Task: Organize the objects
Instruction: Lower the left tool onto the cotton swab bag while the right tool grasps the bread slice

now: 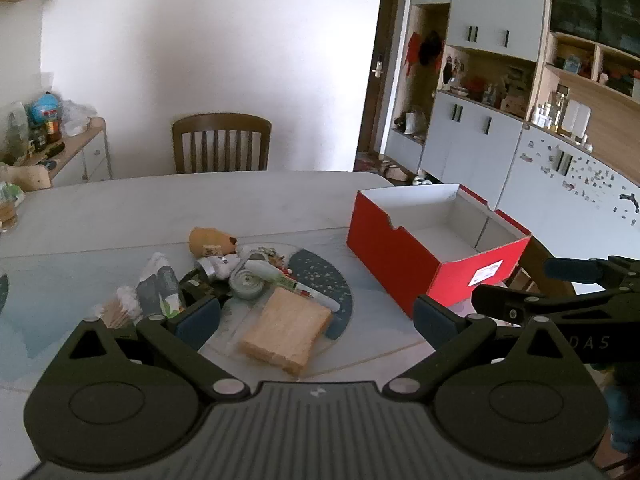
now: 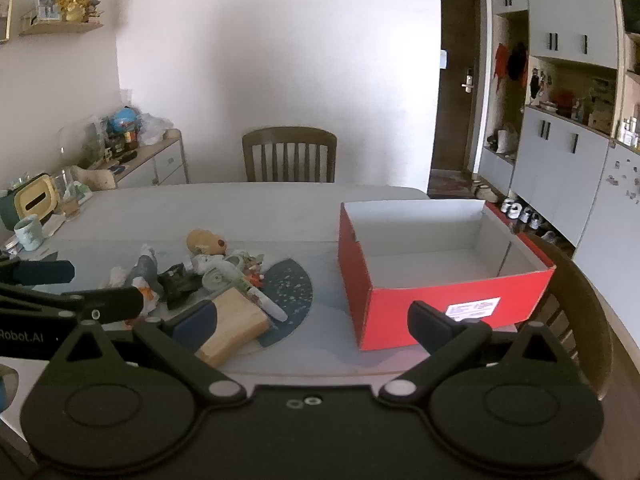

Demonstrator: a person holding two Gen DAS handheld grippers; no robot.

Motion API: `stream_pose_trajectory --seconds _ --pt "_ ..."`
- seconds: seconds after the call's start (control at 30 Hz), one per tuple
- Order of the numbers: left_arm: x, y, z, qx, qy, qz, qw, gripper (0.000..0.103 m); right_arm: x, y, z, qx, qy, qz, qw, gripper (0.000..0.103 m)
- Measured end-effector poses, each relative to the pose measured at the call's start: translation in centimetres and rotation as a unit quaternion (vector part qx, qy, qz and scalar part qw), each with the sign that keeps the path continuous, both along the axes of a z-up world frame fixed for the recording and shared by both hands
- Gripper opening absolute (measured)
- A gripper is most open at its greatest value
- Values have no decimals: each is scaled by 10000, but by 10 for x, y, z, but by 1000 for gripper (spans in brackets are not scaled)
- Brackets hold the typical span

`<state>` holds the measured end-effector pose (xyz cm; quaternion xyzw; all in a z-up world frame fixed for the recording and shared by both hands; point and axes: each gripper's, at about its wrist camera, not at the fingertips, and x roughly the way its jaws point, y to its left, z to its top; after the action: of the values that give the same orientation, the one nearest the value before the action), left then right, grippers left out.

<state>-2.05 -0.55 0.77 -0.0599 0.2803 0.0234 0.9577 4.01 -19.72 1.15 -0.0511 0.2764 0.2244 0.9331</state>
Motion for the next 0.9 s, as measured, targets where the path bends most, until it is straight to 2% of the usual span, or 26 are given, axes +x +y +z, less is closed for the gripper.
stream_pose_trajectory --seconds 0.17,0.37,0.53,0.77,0.9 --pt "6 18 -3 115 13 397 9991 103 8 16 -4 -30 117 141 9998 102" --pt "26 68 -16 111 198 946 9953 103 30 43 -13 -106 400 122 9991 102" --pt "44 108 -34 462 249 918 9944 103 48 70 -29 -274 724 36 9970 102" --pt "65 155 -72 1060 455 615 9914 103 70 103 -50 -462 1088 -72 9930 101" --pt "77 177 -92 1073 692 524 9904 103 80 120 -63 -501 1354 -144 9894 101"
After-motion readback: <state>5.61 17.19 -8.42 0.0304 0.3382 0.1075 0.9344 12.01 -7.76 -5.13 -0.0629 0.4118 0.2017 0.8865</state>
